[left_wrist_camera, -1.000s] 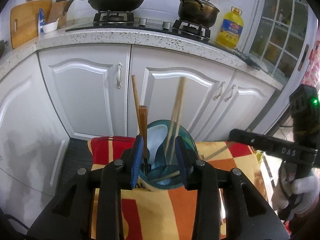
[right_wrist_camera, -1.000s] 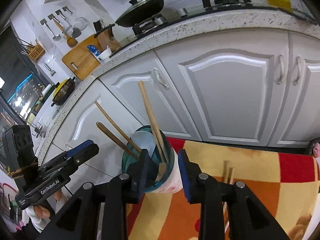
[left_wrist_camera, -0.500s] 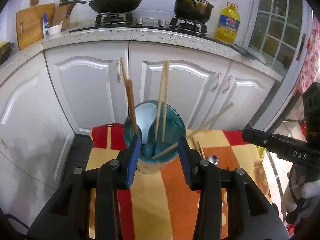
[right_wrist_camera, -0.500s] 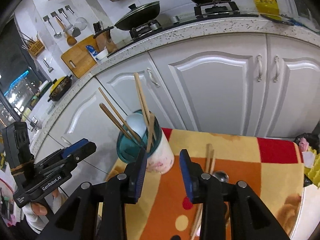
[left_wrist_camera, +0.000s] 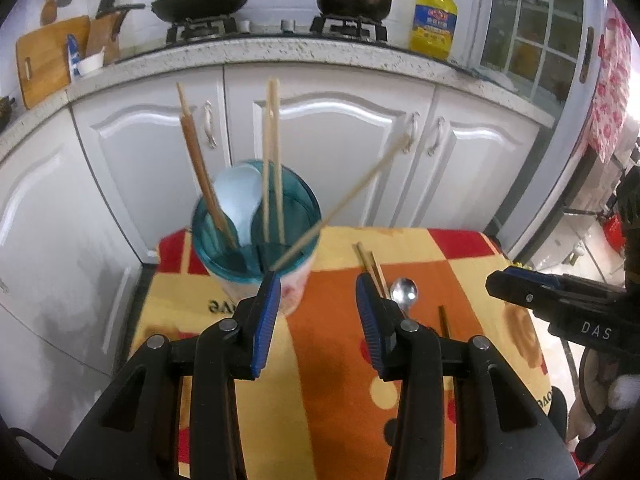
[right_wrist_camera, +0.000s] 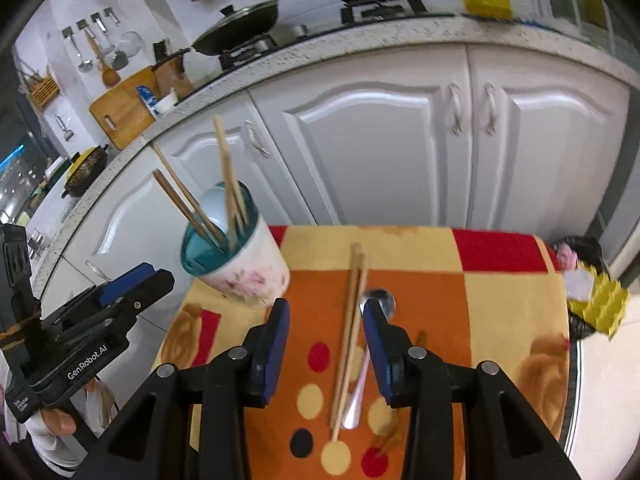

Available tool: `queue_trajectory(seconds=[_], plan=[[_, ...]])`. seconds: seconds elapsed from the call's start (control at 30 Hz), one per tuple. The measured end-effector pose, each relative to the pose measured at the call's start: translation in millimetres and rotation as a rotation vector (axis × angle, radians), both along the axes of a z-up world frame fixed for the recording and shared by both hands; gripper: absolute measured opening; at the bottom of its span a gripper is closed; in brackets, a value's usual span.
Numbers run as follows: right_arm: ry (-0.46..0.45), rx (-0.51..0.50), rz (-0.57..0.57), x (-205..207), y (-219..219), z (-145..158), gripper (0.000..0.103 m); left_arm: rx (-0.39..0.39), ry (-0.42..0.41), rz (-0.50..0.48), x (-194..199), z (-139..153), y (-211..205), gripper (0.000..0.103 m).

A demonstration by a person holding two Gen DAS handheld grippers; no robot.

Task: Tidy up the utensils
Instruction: 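Withdraw both open tools from the holder back over the cloth, then grasp a wooden chopstick with the right tool while the left tool grasps another chopstick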

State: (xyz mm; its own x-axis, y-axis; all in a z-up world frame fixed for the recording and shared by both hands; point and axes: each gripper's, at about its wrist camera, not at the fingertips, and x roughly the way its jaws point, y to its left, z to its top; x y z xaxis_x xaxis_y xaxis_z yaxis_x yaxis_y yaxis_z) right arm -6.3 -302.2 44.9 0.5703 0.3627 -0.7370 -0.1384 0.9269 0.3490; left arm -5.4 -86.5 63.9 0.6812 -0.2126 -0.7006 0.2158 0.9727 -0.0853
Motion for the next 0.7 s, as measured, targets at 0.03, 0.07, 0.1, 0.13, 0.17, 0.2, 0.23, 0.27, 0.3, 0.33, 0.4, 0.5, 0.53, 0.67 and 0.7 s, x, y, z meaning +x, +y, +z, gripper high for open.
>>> queue_trajectory(seconds=[0.03,0.07,0.1,0.13,0.17,0.2,0.23,0.27,0.3,0.33,0.4,0.5,0.53,0.67,0.7], plan=[[0.011,0.002,-0.007,-1.4,-3.2,-4.1,0.037,-0.002,0.012,-0.005,-0.4,-4.8,-1.4,0.038],[0.019,0.003,-0.013,-2.7,-6.1,-7.9,0.037,-0.007,0.022,-0.01,-0.3,-8.3,-1.9,0.038],[0.027,0.0,-0.019,-4.4,-9.5,-12.1,0.037,-0.018,0.038,-0.017,0.1,-13.1,-1.7,0.038],[0.032,-0.002,-0.021,-5.4,-11.9,-15.6,0.037,-0.024,0.049,-0.019,0.3,-16.5,-0.6,0.038],[0.039,-0.001,-0.02,-6.3,-14.4,-19.8,0.037,-0.031,0.065,-0.018,0.9,-21.2,0.5,0.038],[0.049,0.001,-0.012,-6.6,-16.0,-24.9,0.037,-0.036,0.082,-0.015,1.9,-25.9,2.1,0.038],[0.06,0.0,0.0,-5.9,-15.8,-29.9,0.036,-0.043,0.098,-0.01,2.7,-30.6,4.0,0.038],[0.067,-0.007,0.007,-4.4,-14.8,-34.8,0.033,-0.045,0.107,-0.005,3.3,-33.3,5.2,0.038],[0.071,-0.009,0.017,-2.4,-12.7,-40.2,0.03,-0.046,0.114,0.001,3.2,-36.6,6.5,0.038],[0.078,-0.003,0.028,-0.6,-10.4,-45.2,0.026,-0.046,0.123,0.007,2.8,-40.1,8.9,0.038],[0.113,0.004,0.063,7.8,-1.0,-60.1,0.022,-0.046,0.137,0.011,1.9,-45.8,11.4,0.038],[0.154,-0.008,0.093,21.8,14.1,-81.3,0.02,-0.036,0.158,0.005,1.4,-53.1,12.5,0.038],[0.167,-0.01,0.095,26.0,17.3,-88.4,0.019,-0.035,0.161,0.005,1.8,-54.9,13.1,0.038],[0.215,-0.023,0.103,45.5,29.2,-112.1,0.017,-0.041,0.181,0.017,7.0,-62.2,17.5,0.038],[0.222,-0.033,0.105,50.0,32.1,-116.5,0.016,-0.043,0.187,0.018,8.5,-64.1,17.7,0.038]])
